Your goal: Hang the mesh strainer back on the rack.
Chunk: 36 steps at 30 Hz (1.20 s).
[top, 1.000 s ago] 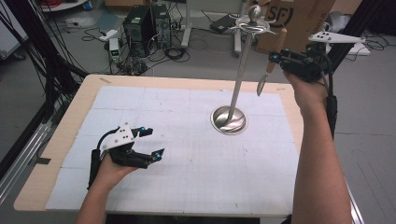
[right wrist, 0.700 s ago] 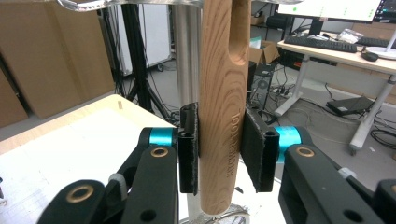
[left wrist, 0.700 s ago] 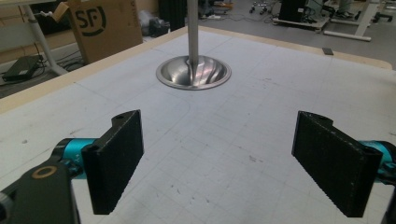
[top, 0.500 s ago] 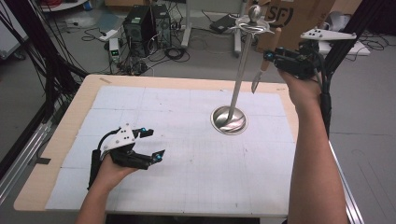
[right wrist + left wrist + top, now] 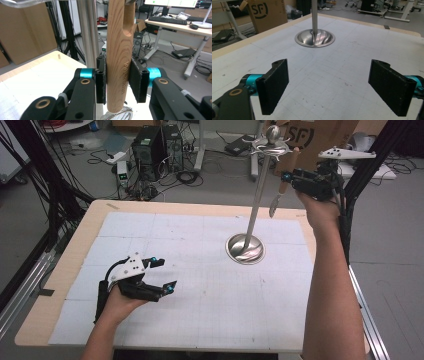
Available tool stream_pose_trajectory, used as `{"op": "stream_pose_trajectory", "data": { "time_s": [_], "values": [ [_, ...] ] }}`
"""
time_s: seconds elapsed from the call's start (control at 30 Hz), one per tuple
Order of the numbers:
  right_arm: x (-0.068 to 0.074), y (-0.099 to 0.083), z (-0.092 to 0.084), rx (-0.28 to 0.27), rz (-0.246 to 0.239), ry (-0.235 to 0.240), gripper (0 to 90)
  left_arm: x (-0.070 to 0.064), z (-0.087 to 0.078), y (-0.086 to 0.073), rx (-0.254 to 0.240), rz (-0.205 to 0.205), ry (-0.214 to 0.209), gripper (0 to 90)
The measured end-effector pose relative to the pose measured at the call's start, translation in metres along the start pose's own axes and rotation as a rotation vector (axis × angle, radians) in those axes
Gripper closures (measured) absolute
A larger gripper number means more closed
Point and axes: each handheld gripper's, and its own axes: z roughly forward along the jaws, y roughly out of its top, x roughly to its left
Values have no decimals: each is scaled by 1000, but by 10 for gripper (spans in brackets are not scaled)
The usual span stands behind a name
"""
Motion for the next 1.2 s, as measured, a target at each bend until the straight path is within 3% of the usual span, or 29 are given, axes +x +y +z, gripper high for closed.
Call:
{"op": "stream_pose_trajectory", "data": {
  "time_s": [0.2, 0.4, 0.8, 1.2],
  "values": [
    [2, -1, 1, -32, 2, 5, 599, -1, 1, -1, 4, -2, 3, 172],
    [6, -5, -4, -43, -3, 10, 564, 0, -1, -1, -2, -5, 5, 172],
    [5, -18, -30, -80, 7, 22, 533, 2, -2, -2, 2, -13, 14, 173],
    [19, -35, -46, -110, -22, 84, 484, 3, -3, -3, 2, -28, 23, 172]
  ]
}}
